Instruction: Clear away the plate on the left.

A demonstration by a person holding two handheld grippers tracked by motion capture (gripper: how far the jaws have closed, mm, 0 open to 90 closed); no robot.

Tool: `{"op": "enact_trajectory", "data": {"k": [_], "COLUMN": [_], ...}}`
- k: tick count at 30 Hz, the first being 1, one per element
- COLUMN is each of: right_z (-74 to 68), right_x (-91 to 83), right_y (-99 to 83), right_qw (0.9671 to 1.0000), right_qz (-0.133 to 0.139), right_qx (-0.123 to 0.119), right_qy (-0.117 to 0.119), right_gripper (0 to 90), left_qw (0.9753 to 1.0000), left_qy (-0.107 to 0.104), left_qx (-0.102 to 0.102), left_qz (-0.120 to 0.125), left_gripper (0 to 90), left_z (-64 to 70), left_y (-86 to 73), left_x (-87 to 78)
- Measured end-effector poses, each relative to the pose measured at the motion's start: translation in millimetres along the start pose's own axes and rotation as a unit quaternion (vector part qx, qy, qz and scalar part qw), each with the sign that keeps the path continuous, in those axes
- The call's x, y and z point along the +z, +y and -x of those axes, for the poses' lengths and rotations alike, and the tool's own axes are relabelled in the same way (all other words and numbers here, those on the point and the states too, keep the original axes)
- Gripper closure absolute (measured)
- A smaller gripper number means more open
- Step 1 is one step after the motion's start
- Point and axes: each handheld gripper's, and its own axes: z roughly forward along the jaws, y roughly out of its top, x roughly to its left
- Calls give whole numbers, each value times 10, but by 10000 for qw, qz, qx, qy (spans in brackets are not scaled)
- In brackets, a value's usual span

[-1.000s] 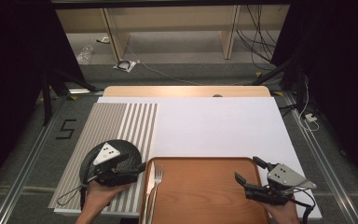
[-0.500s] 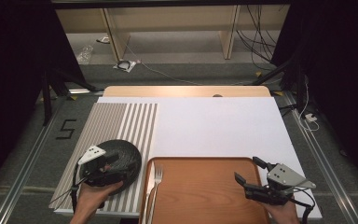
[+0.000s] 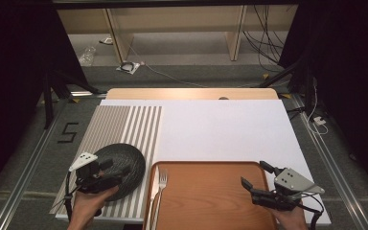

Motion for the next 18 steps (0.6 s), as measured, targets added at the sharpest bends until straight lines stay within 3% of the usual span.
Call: {"op": "enact_trajectory", "data": {"k": [8,18], "right_z": [-5,-18], "right_x": [4,-3], "right_y": [1,9], "right_qw": [10000,10000], "right_qz": [4,-11], "right_qx": [7,-28], "right_qy": [-4,-2], "right_gripper": [193,193], "left_qw": [9996,9969], "left_qy": [56,329], "left_qx": [-275,-706], "left_qz": [28,119], "left_gripper": [191,191], "left_z": [-88,-219], "left_y": [-50,-114], "left_x": [-51,-131]}}
